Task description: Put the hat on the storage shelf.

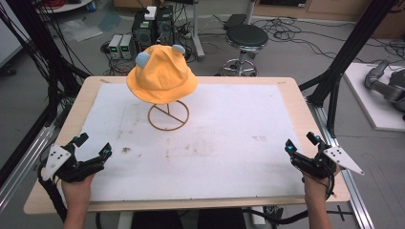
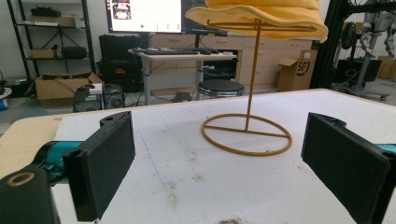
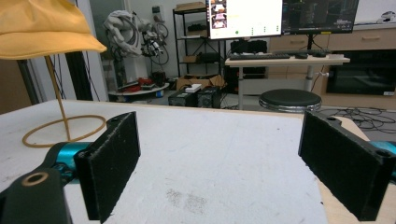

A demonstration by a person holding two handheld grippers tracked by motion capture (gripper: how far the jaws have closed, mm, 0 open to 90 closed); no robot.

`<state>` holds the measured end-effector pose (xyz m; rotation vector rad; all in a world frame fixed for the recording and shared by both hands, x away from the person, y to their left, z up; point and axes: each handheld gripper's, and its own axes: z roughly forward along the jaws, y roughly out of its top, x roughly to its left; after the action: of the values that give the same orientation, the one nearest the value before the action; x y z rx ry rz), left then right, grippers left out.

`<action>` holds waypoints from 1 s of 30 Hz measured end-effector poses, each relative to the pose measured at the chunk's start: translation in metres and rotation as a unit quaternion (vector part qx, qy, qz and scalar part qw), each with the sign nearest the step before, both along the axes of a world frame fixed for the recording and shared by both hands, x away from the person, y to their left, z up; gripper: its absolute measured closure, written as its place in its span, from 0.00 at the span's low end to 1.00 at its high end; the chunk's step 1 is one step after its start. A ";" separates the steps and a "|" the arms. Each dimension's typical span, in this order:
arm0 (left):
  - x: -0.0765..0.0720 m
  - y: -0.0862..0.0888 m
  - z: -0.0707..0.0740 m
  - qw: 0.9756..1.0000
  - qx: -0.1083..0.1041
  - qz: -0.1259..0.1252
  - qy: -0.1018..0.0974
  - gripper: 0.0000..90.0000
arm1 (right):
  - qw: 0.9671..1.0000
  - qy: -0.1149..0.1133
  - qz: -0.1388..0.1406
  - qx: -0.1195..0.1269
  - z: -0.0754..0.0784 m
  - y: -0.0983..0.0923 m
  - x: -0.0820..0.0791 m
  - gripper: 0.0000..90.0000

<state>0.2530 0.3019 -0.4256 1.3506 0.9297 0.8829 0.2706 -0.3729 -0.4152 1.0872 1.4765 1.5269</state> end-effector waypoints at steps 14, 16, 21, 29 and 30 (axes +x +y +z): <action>0.003 -0.005 -0.002 1.000 0.010 -0.008 0.009 0.11 | 1.000 0.003 0.004 -0.007 -0.001 0.003 -0.001 0.14; 0.003 -0.005 -0.002 1.000 0.011 -0.008 0.009 0.11 | 1.000 0.004 0.004 -0.008 -0.001 0.003 -0.001 0.14; 0.003 -0.005 -0.002 1.000 0.011 -0.007 0.010 0.11 | 1.000 0.001 0.004 -0.010 -0.001 0.002 -0.001 0.14; 0.002 -0.004 -0.003 1.000 0.011 -0.007 0.011 0.11 | 1.000 0.004 0.004 -0.014 -0.002 0.003 -0.001 0.14; 0.003 -0.004 -0.003 1.000 0.012 -0.007 0.012 0.11 | 1.000 0.004 0.005 -0.015 -0.002 0.003 -0.001 0.14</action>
<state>0.2555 0.2977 -0.4288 1.3886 0.9295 0.8718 0.2694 -0.3695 -0.4177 1.0722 1.5075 1.5035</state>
